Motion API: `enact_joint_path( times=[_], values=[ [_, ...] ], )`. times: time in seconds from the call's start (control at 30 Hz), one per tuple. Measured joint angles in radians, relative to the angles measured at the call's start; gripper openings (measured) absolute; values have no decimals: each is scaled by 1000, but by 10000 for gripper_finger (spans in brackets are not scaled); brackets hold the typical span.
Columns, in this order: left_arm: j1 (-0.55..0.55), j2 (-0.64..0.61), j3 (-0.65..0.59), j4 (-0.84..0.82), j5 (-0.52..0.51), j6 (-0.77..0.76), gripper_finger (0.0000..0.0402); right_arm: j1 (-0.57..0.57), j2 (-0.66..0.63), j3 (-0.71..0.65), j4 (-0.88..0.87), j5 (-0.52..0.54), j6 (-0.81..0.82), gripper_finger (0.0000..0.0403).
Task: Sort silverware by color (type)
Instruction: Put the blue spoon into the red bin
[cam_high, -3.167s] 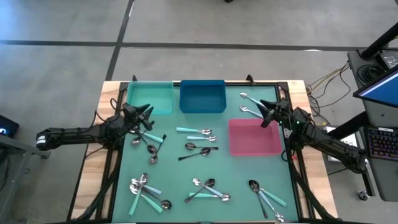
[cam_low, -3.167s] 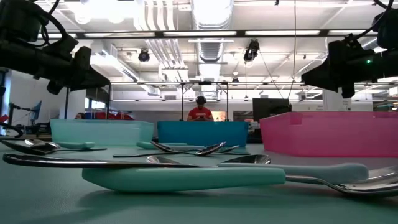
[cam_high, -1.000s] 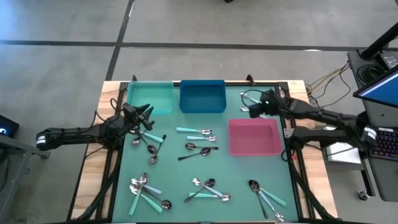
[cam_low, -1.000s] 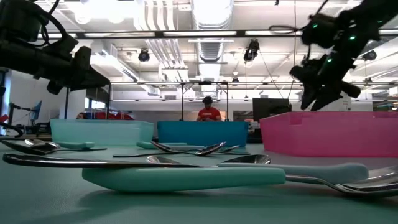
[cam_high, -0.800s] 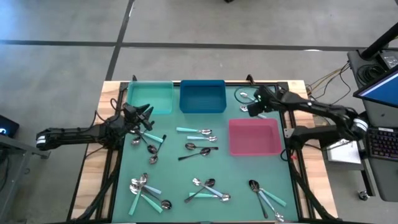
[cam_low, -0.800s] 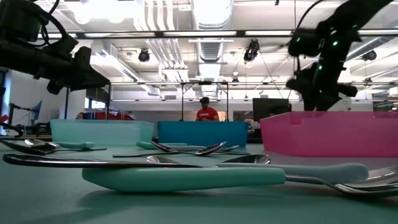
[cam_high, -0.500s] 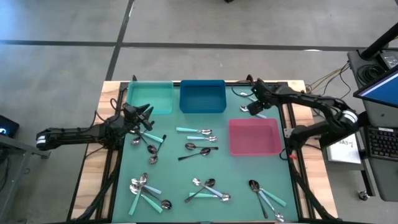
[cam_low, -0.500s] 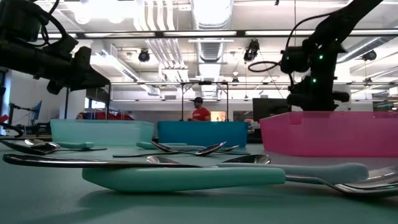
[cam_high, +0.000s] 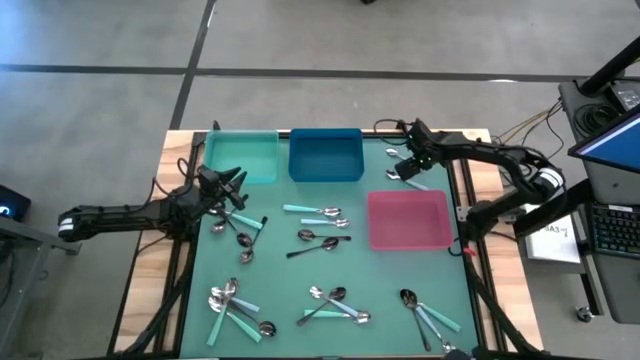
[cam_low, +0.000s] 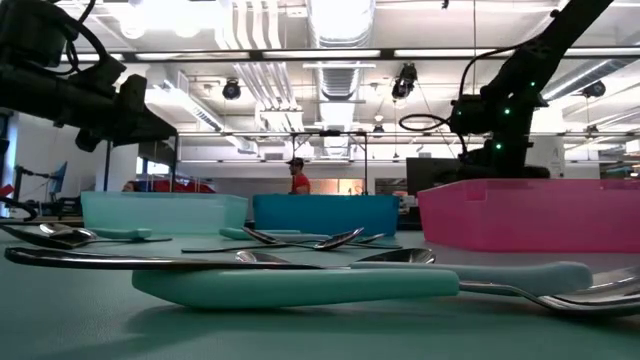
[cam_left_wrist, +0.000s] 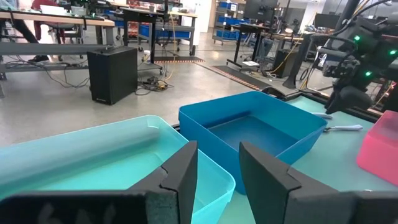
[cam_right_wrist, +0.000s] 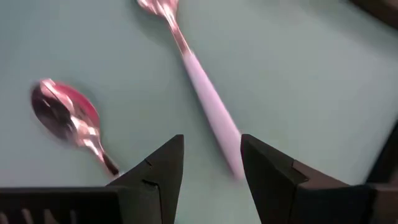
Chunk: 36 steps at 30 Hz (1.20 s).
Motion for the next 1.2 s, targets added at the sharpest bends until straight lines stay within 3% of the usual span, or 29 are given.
enact_joint_path(
  times=[0.47,0.57,0.7,0.8,1.2],
  values=[
    [0,0,0,0,0,0,103,-33,161,4,88,-23,-67,144],
    [0,0,0,0,0,0,103,-33,176,3,90,-29,-71,124],
    [0,0,0,0,0,0,103,-32,181,3,94,-39,-72,67],
    [0,0,0,0,0,0,103,-32,174,2,95,-38,-73,30],
    [0,0,0,0,0,0,103,-33,-38,-2,101,-28,-42,30]
  ],
)
